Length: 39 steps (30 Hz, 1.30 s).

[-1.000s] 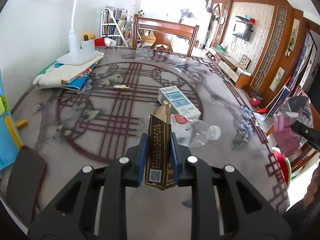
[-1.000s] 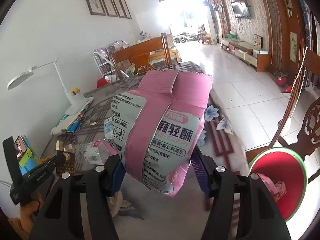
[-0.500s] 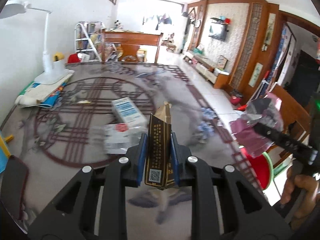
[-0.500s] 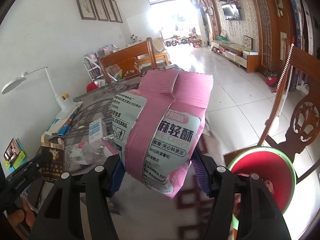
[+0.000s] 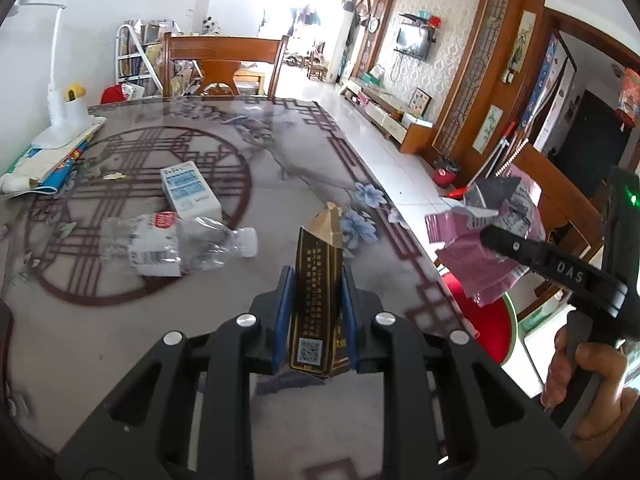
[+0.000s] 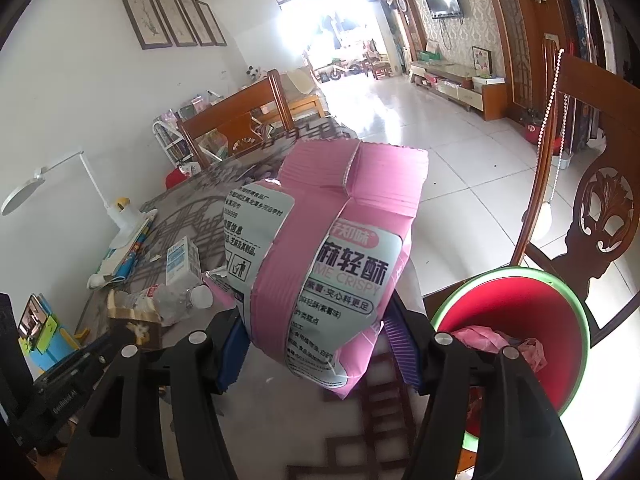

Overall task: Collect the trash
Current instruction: 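Carry the pink snack bag in the right tool toward the red bucket, then open the right tool over the bucket while the left tool drops the brown drink box in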

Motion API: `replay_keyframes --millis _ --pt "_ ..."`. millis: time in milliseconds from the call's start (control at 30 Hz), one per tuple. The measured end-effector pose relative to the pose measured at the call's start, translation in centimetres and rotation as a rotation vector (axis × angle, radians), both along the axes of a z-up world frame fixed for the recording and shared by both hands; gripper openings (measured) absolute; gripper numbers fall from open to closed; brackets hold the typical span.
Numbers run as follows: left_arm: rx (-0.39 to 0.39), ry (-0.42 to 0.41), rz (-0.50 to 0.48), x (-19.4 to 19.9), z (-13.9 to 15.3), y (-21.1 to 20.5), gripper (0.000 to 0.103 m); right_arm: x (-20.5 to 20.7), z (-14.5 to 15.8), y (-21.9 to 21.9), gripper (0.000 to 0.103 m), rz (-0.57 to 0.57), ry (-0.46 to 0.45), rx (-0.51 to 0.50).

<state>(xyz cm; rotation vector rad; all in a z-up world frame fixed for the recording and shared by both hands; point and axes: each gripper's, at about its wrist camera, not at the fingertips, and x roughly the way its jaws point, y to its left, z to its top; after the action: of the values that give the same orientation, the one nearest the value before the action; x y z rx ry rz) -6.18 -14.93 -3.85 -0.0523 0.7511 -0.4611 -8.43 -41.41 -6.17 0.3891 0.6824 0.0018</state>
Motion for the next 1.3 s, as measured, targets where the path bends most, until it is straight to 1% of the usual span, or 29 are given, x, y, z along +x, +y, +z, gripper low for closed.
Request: replay_keyframes --millis 400,767,1000,1167,1300 --pt "0.02 0.017 -0.036 -0.5 -0.8 -1.6 0.021 -0.3 -0.2 -1.3 0.06 -0.021 0.012 0.035" --pt "0.018 0.026 -0.048 -0.6 -1.0 -2.1 0.021 -0.2 -0.3 -1.4 0.061 -0.026 0.028 0.045" --pt "0.008 0.048 -0.063 -0.5 -1.5 -2.9 0.021 -0.3 -0.3 -1.6 0.061 -0.035 0.033 0.053" --pt "0.007 0.064 -0.092 -0.7 -1.8 -4.0 0.021 -0.7 -0.4 -2.4 0.063 -0.065 0.035 0.054" --pt "0.0 0.074 -0.114 -0.7 -2.0 -5.0 0.021 -1.1 -0.6 -3.6 0.063 -0.103 0.04 0.058"
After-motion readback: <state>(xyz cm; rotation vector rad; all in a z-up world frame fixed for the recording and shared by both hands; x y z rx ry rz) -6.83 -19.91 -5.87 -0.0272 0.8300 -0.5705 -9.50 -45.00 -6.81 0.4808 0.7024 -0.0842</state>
